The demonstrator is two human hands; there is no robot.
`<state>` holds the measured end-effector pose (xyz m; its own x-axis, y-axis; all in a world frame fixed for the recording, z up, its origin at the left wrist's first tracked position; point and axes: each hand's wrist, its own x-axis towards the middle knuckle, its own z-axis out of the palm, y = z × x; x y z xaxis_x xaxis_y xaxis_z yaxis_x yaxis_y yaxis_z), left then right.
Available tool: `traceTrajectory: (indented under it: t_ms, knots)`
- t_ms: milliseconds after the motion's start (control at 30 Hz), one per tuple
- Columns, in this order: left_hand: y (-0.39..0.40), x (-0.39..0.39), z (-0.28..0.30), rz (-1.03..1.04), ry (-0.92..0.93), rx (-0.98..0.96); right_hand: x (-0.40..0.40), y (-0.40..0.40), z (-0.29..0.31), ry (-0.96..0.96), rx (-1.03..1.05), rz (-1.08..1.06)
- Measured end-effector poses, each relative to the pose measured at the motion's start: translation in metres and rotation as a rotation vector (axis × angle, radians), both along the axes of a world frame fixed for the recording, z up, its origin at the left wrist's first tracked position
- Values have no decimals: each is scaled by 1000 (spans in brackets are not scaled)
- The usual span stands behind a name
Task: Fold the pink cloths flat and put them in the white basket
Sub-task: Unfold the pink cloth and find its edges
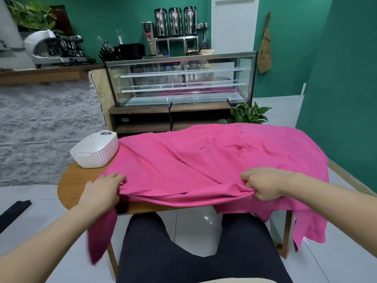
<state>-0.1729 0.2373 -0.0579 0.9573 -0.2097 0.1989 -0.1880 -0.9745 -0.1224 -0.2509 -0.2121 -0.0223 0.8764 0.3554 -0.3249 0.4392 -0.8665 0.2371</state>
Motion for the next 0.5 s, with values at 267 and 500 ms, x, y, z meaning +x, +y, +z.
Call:
traceTrajectory:
  t_ms: [267, 500]
  knots:
    - [-6, -14, 3, -123, 137, -560, -2, -10, -13, -2, 547, -176]
    - [-7, -25, 9, -322, 207, 0, -6, -11, -3, -59, 165, -85]
